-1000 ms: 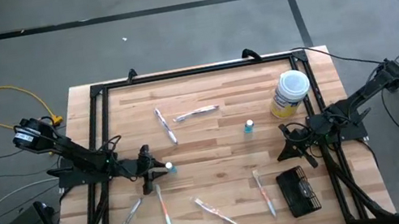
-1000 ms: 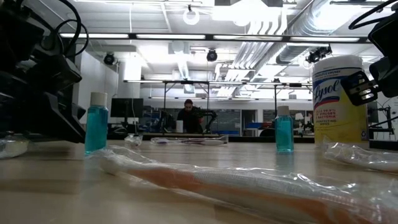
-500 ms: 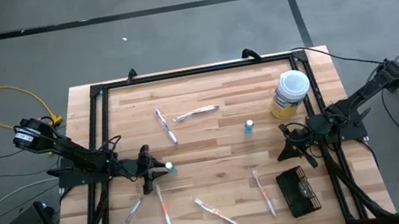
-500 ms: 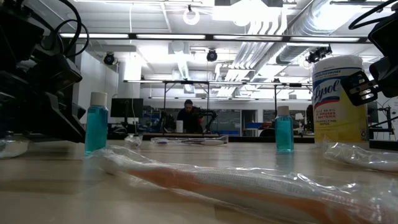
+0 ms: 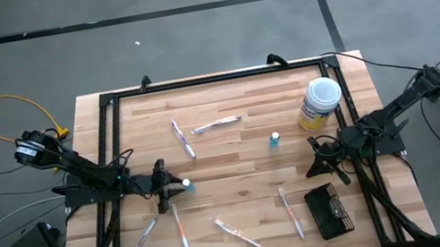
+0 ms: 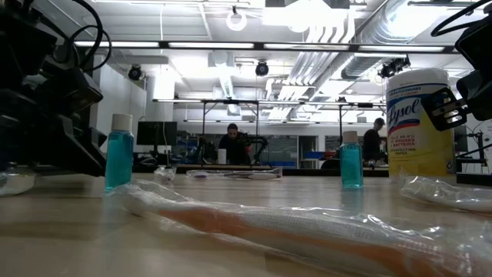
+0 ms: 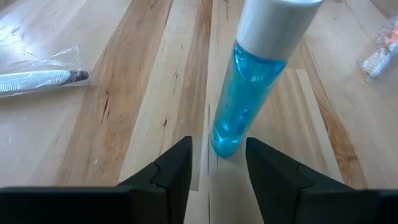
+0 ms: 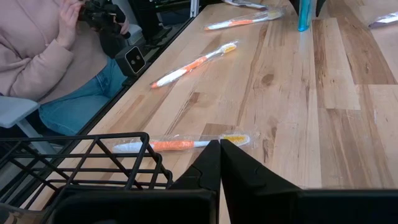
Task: Pick & Place toothbrushing station
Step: Put the blue mouthwash into the mesh organizer
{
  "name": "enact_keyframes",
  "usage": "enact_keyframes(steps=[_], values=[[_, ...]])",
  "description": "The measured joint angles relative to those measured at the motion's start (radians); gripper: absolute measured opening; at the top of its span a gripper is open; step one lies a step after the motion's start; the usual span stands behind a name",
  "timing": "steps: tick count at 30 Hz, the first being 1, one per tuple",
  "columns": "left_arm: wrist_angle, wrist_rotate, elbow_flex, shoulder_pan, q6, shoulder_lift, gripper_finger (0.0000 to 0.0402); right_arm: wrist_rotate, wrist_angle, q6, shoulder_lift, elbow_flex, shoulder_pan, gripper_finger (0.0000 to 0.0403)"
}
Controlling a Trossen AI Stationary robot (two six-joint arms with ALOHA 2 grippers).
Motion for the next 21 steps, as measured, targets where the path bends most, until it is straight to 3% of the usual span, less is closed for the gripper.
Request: enact_keyframes(steps=[21], values=[[0.037, 0.002, 0.001, 0.000, 0.112, 0.000, 0.0164, 0.000, 0.000, 0.000, 0.000, 0.000, 0.000, 0.0002]])
